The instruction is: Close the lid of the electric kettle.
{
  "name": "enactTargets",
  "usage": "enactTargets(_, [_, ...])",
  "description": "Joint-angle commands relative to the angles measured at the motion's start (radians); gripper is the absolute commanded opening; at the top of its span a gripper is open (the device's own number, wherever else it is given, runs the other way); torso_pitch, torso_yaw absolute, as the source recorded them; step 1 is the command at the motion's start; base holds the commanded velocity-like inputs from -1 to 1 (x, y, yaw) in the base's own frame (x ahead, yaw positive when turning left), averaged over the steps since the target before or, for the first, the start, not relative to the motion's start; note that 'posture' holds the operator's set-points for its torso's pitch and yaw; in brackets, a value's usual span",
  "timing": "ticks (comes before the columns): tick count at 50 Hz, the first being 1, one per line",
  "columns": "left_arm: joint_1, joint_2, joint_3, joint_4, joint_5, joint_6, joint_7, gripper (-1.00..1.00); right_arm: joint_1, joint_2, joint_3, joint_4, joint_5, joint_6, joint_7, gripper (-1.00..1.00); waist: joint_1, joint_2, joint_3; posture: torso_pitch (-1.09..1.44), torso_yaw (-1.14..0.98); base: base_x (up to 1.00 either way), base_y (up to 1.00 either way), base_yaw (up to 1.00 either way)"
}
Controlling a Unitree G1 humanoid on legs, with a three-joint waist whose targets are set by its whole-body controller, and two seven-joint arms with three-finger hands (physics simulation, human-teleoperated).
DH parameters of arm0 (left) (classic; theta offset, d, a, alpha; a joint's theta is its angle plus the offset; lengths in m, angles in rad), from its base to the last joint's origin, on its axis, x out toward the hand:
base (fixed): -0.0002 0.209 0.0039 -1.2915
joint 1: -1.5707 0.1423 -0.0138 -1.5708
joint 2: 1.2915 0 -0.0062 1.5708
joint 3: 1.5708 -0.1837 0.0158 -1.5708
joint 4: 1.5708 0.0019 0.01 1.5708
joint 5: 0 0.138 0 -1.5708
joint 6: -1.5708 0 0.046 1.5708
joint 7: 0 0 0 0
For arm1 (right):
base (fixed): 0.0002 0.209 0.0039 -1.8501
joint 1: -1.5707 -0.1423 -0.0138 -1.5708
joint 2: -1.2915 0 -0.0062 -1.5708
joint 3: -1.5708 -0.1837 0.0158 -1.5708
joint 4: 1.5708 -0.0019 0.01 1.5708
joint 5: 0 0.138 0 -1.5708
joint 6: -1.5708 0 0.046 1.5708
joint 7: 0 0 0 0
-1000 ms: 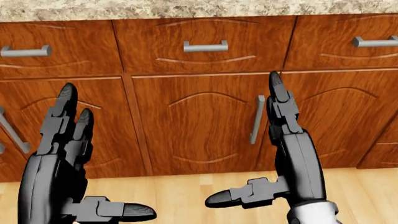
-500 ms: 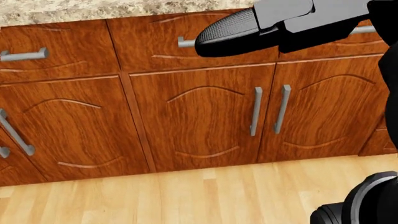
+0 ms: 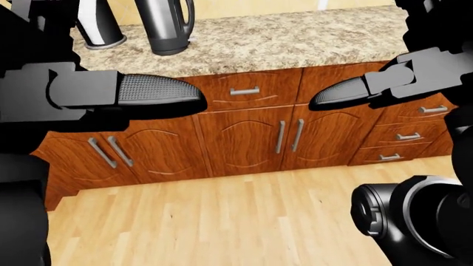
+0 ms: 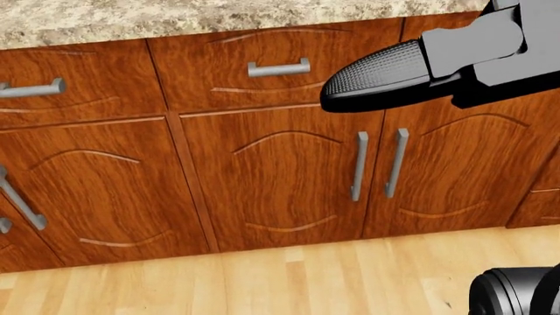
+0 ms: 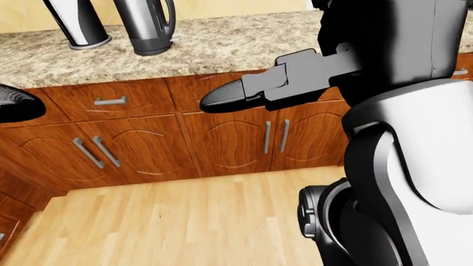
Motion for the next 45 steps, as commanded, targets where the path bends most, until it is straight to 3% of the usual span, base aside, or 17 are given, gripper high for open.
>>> enactTargets(1, [-0.01, 0.009, 0.025, 0.013, 0.013, -0.023, -0.002, 1.0, -0.036, -0.013, -0.014, -0.008, 0.002, -0.012, -0.011, 1.0, 0.0, 0.0, -0.016, 0.0, 0.0, 0.15, 0.0, 0.0])
enactTargets(6, [0.001, -0.006, 0.019, 0.013, 0.013, -0.016, -0.011, 1.0, -0.036, -0.02, -0.02, -0.01, 0.018, -0.01, -0.018, 1.0, 0.0, 0.001, -0.013, 0.0, 0.0, 0.2, 0.0, 0.0])
enactTargets(10, [-0.012, 0.0, 0.017, 0.009, 0.0, -0.015, 0.002, 1.0, -0.04, -0.019, -0.024, -0.011, 0.028, -0.011, -0.026, 1.0, -0.001, 0.024, -0.01, 0.0, 0.0, 0.2, 0.0, 0.0])
enactTargets(16, [-0.016, 0.013, 0.022, 0.008, -0.008, -0.017, 0.005, 1.0, -0.046, -0.027, -0.028, -0.011, 0.042, -0.004, -0.03, 1.0, 0.003, 0.033, -0.021, 0.0, 0.0, 0.2, 0.0, 0.0])
enactTargets(21, [-0.012, 0.024, 0.029, 0.008, -0.011, -0.028, -0.005, 1.0, -0.012, -0.023, -0.027, -0.009, 0.051, -0.03, -0.039, 1.0, 0.014, -0.015, -0.012, 0.0, 0.0, 0.2, 0.0, 0.0])
enactTargets(22, [-0.011, 0.025, 0.028, 0.009, -0.012, -0.029, -0.004, 1.0, -0.013, -0.023, -0.025, -0.009, 0.053, -0.028, -0.041, 1.0, 0.017, -0.036, -0.02, 0.0, 0.0, 0.21, 0.0, 0.0])
enactTargets(23, [-0.008, 0.025, 0.026, 0.008, -0.01, -0.03, -0.006, 1.0, -0.015, -0.023, -0.024, -0.009, 0.054, -0.026, -0.043, 1.0, 0.02, -0.064, -0.048, 0.0, 0.0, 0.23, 0.0, 0.0])
enactTargets(24, [-0.007, 0.024, 0.025, 0.007, -0.009, -0.031, -0.006, 1.0, -0.016, -0.023, -0.023, -0.009, 0.056, -0.025, -0.045, 1.0, 0.009, -0.044, -0.016, 0.0, 0.0, 0.23, 0.0, 0.0])
enactTargets(25, [-0.008, 0.025, 0.025, 0.006, -0.013, -0.032, -0.002, 1.0, -0.014, -0.022, -0.022, -0.01, 0.057, -0.024, -0.046, 1.0, 0.019, -0.064, 0.001, 0.0, 0.0, 0.25, 0.0, 0.0])
enactTargets(28, [-0.007, 0.027, 0.025, 0.004, -0.018, -0.034, 0.001, 1.0, -0.011, -0.021, -0.026, -0.013, 0.061, -0.026, -0.048, 1.0, 0.008, -0.051, -0.009, 0.0, 0.0, 0.25, 0.0, 0.0])
enactTargets(33, [-0.01, 0.036, 0.026, 0.003, -0.022, -0.037, 0.003, 1.0, -0.021, -0.019, -0.016, -0.01, 0.068, -0.02, -0.058, 1.0, 0.004, -0.013, 0.003, 0.0, 0.0, 0.25, 0.0, 0.0])
enactTargets(35, [-0.008, 0.038, 0.027, 0.004, -0.022, -0.039, 0.001, 1.0, -0.018, -0.022, -0.025, -0.012, 0.071, -0.022, -0.054, 1.0, -0.004, 0.018, -0.002, 0.0, 0.0, 0.24, 0.0, 0.0])
enactTargets(37, [-0.009, 0.039, 0.026, 0.003, -0.024, -0.041, 0.002, 1.0, -0.019, -0.024, -0.026, -0.012, 0.074, -0.022, -0.055, 1.0, -0.011, 0.075, -0.024, 0.0, 0.0, 0.25, 0.0, 0.0])
enactTargets(38, [-0.01, 0.04, 0.024, 0.002, -0.024, -0.04, 0.003, 1.0, -0.019, -0.024, -0.025, -0.01, 0.075, -0.024, -0.056, 1.0, -0.004, 0.052, -0.021, 0.0, 0.0, 0.25, 0.0, 0.0])
enactTargets(40, [-0.01, 0.035, 0.019, 0.002, -0.016, -0.04, 0.0, 1.0, -0.014, -0.022, -0.024, -0.008, 0.077, -0.029, -0.057, 1.0, -0.006, 0.062, -0.009, 0.0, 0.0, 0.25, 0.0, 0.0])
enactTargets(45, [-0.011, 0.032, 0.024, 0.003, -0.017, -0.036, -0.003, 1.0, -0.023, -0.027, -0.023, -0.008, 0.084, -0.024, -0.06, 1.0, 0.002, 0.026, -0.014, 0.0, 0.0, 0.25, 0.0, 0.0])
